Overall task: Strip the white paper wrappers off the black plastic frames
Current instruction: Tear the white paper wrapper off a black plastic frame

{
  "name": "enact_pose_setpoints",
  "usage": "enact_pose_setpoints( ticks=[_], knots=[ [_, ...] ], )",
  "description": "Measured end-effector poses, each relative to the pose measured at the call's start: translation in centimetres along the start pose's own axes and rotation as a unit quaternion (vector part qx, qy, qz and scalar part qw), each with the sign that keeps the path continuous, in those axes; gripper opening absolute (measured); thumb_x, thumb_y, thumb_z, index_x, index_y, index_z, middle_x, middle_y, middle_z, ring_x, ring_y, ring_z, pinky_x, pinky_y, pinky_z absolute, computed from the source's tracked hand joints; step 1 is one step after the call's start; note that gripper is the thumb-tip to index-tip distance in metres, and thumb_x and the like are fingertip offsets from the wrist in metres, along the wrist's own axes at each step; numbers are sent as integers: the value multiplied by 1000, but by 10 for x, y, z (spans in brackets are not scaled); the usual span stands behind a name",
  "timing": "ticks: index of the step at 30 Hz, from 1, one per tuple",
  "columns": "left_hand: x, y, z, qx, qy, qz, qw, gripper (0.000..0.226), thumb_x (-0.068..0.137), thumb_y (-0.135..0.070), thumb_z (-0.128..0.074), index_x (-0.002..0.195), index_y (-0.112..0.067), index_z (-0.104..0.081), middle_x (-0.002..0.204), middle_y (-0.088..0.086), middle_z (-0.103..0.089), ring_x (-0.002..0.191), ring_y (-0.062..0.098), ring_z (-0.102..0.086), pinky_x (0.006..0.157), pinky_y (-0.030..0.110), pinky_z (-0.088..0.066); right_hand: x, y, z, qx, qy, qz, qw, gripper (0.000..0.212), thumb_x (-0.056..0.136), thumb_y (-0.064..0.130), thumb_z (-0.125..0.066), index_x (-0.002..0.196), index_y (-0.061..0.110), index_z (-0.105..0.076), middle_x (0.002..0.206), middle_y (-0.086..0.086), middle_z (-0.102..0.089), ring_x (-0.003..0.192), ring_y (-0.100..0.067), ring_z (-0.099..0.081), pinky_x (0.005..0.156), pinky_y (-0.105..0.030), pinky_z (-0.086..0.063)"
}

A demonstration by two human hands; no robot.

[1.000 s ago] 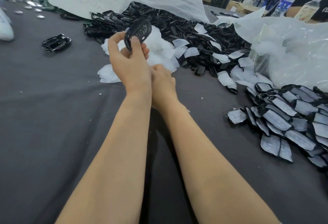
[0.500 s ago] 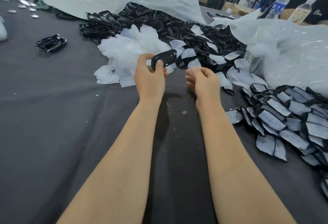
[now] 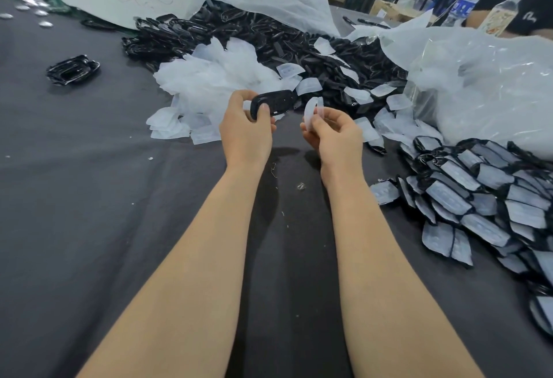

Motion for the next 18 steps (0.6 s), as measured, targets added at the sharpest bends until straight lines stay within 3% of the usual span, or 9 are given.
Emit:
enact_pose_setpoints(
  ticks=[5, 11, 18],
  knots=[
    [0, -1, 0, 2, 4, 2, 1000, 14, 95, -12, -52, 95, -25, -49, 71, 1, -63, 59, 5, -62, 77, 34, -58, -2, 1, -2, 12, -1, -6, 1000, 15, 90, 0, -58, 81, 13, -57, 80, -7, -66, 77, -15, -64, 67, -18, -56],
    [-1, -3, 1, 5, 1, 3, 1000, 19, 95, -12, -52, 90, -30, -48, 71, 0, -64, 60, 5, -62, 75, 32, -57, -1, 2, -1, -12, 0, -1, 1000, 12, 91, 4, -60, 87, 16, -60, 73, 2, -63, 59, -3, -61, 58, -14, -51],
    [-1, -3, 2, -4, -4, 8, 1000, 17, 95, -12, -52, 93, -29, -48, 70, -2, -62, 61, 5, -62, 75, 33, -57, 1, 2, 1, -64, -12, 20, 998, 16, 90, 3, -60, 103, 13, -57, 83, 1, -61, 73, -7, -61, 67, -17, -52]
  ],
)
Point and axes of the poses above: each hand's wrist, its own x-axis towards the middle knuckle, its own z-axis out of the back of the hand, y = z × x, the point moved 10 cm from there along x, towards the middle knuckle
